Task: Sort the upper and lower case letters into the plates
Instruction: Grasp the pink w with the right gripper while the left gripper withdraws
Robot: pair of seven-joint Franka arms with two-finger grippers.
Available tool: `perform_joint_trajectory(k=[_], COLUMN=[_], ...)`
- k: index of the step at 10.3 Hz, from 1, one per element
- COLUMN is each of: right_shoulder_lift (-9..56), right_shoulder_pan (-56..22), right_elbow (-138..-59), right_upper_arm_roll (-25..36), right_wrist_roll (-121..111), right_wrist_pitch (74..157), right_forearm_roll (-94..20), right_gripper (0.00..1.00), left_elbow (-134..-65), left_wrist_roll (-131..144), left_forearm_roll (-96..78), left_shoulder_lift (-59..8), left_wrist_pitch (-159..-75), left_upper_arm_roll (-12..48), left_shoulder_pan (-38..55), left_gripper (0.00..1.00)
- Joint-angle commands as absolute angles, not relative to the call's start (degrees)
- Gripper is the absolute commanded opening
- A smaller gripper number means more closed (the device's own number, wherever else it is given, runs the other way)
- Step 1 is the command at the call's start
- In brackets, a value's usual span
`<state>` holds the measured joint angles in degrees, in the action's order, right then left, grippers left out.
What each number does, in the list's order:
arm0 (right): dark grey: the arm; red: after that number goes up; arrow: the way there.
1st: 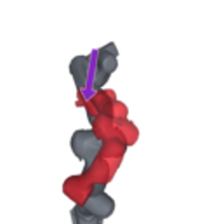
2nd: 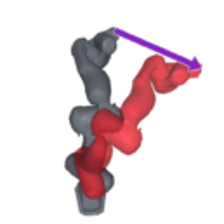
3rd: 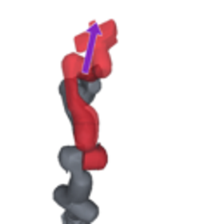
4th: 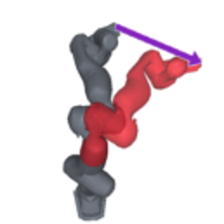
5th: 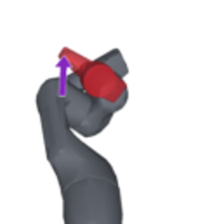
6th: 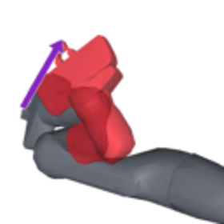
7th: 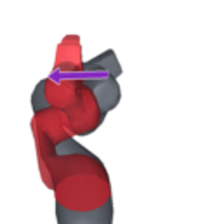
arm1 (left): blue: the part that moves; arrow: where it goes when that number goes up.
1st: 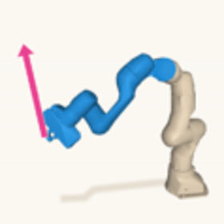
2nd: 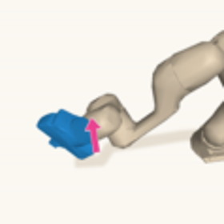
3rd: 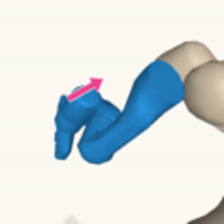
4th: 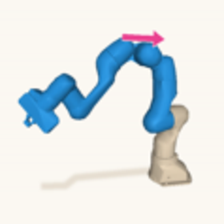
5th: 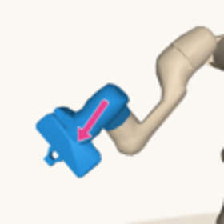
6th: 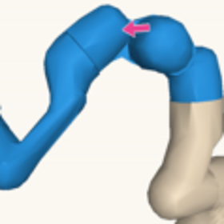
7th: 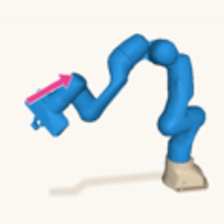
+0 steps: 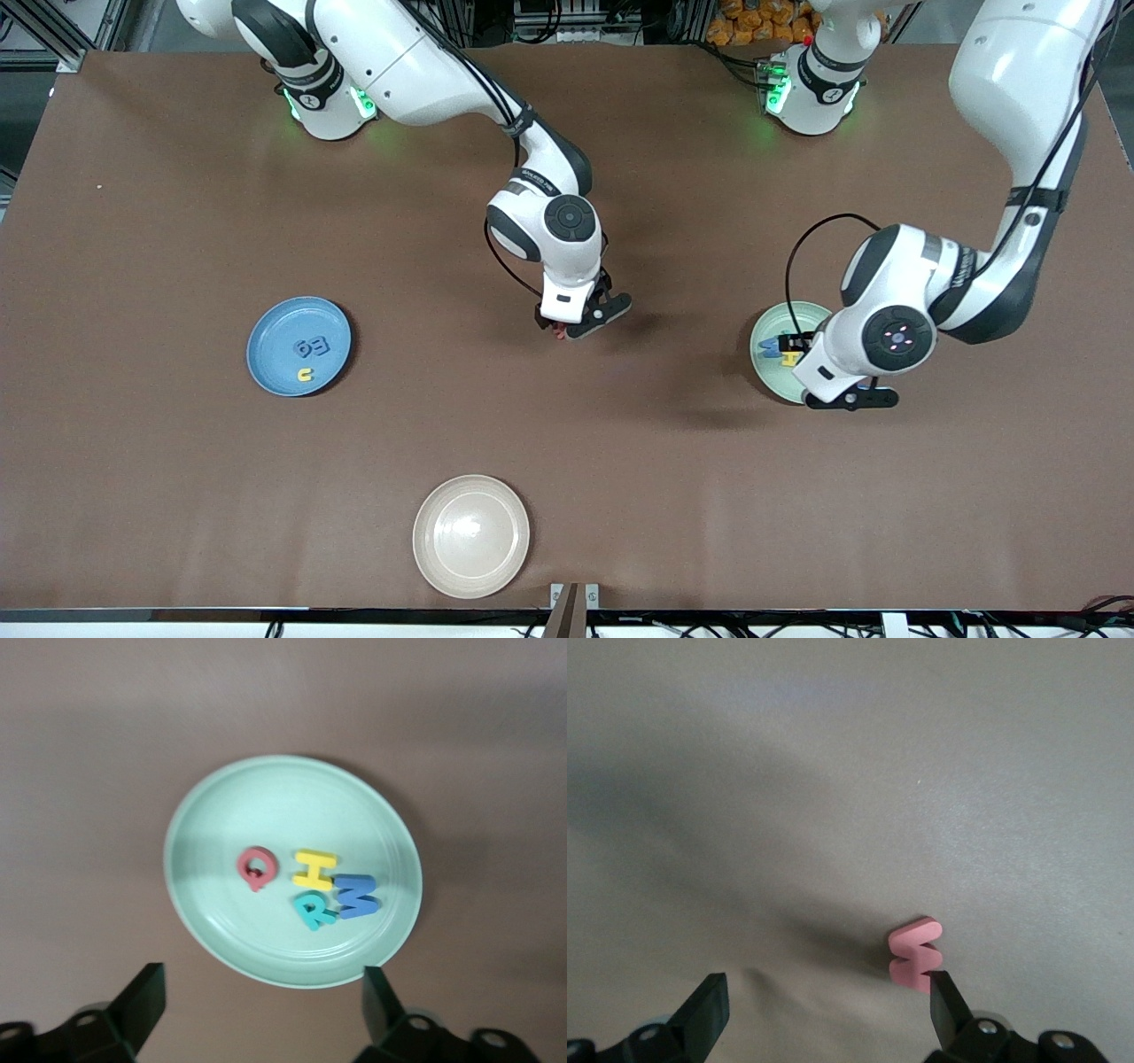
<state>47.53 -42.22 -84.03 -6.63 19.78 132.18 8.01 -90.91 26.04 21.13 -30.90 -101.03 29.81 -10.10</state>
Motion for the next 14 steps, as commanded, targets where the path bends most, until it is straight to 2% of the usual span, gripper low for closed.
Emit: perform_joint_trajectory(k=[1,6,9,10,11,12,14], right_shoulder_lift=[47.55,47.99,49.31,49.31,49.31,49.31,49.31], right_shoulder_pan=[-40.52,-39.11,-39.29,-39.2,-39.2,-39.2,-39.11], right_elbow=[-84.29,-84.29,-84.29,-84.2,-84.2,-84.2,-84.2], right_upper_arm_roll=[-7.12,-6.86,-6.86,-6.86,-6.86,-6.86,-6.86], right_wrist_roll=[14.97,12.3,13.18,12.92,12.83,12.75,12.57], right_wrist_pitch=[132.37,132.8,132.89,132.8,132.89,132.89,132.89], right_forearm_roll=[9.14,8.88,8.61,8.61,8.61,8.53,8.53], right_gripper=[1.0,1.0,1.0,0.93,0.82,0.77,0.51], left_elbow=[-86.68,-86.22,-86.13,-86.13,-86.22,-86.31,-87.1], left_wrist_roll=[24.26,21.01,14.9,13.03,12.4,12.39,11.7], left_forearm_roll=[19.95,15.06,8.19,6.43,4.33,4.05,3.78], left_shoulder_lift=[-25.07,-15.66,-13.19,-11.88,-9.86,-8.89,-6.86], left_wrist_pitch=[-95.38,-94.83,-94.83,-94.83,-94.83,-94.83,-94.75], left_upper_arm_roll=[29.88,31.29,31.55,30.86,27.46,22.81,13.66], left_shoulder_pan=[-9.67,-10.72,-16.51,-16.87,-14.7,-10.24,-3.01], left_gripper=[1.0,1.0,1.0,1.0,1.0,1.0,1.0])
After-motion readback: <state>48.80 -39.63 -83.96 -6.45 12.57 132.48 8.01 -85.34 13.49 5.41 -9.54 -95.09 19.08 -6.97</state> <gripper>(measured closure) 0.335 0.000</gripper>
